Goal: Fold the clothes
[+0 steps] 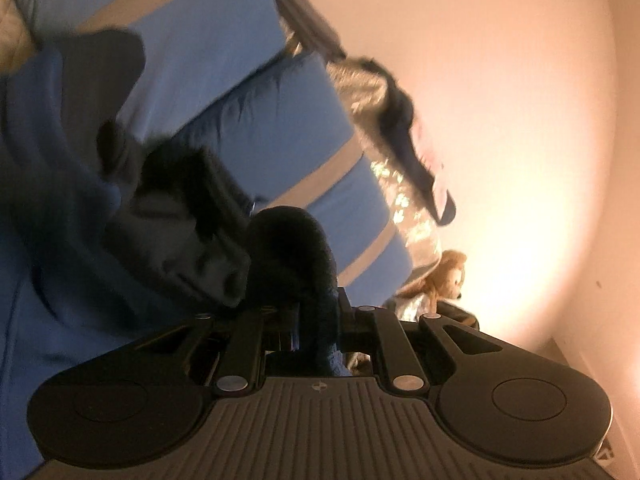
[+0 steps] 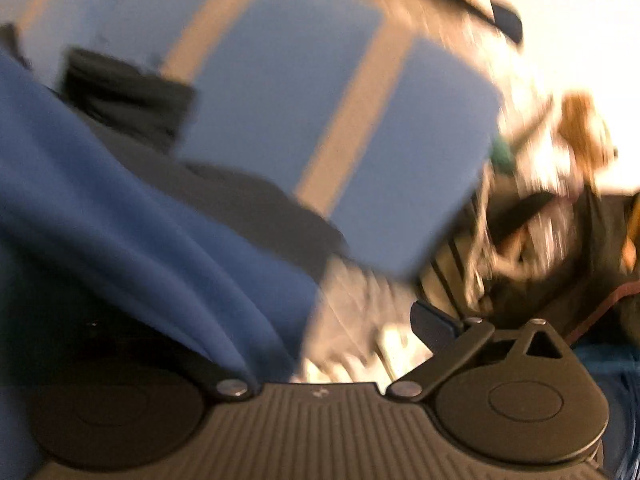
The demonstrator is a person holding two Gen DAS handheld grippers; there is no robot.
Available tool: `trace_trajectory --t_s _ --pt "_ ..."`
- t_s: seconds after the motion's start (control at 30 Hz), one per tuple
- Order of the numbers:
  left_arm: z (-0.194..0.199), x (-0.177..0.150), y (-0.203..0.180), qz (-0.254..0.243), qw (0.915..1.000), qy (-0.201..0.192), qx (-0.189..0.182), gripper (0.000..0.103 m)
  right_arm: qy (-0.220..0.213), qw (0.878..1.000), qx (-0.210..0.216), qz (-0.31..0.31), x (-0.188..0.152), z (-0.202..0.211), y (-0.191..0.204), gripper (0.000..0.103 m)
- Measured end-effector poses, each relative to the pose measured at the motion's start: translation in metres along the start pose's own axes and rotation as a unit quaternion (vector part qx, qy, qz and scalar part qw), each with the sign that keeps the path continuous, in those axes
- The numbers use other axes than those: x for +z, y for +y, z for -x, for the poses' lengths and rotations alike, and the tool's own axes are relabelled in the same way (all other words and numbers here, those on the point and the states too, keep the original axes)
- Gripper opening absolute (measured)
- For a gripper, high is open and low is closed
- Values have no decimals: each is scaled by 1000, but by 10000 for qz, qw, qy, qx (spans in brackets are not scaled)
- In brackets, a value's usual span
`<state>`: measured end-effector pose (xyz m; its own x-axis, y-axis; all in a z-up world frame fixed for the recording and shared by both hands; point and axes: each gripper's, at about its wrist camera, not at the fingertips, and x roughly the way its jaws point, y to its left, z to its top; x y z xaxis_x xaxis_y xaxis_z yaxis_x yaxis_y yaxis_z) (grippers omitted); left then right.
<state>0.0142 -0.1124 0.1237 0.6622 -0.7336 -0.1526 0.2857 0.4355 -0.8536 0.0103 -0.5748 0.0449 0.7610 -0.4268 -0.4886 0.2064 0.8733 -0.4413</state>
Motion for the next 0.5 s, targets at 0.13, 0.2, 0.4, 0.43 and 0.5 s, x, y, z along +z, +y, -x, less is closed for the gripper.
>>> trace_trajectory --t_s 0.13,0.2,0.4,0.43,0.5 --pt "11 13 0 17 9995 -304 0 14 396 9895 302 -1354 -9 -20 -47 103" --pt "12 17 2 114 9993 -352 15 14 493 9735 635 -2141 -10 -26 -69 103" --pt "10 16 0 42 9992 -365 177 14 -218 9986 -95 -480 6 -22 -48 103" --pt "10 17 1 42 9990 -369 231 14 -439 9982 -331 220 8 -22 -39 103" --pt "9 17 5 71 9987 -348 379 14 -866 9736 -988 1868 1 -25 -12 103"
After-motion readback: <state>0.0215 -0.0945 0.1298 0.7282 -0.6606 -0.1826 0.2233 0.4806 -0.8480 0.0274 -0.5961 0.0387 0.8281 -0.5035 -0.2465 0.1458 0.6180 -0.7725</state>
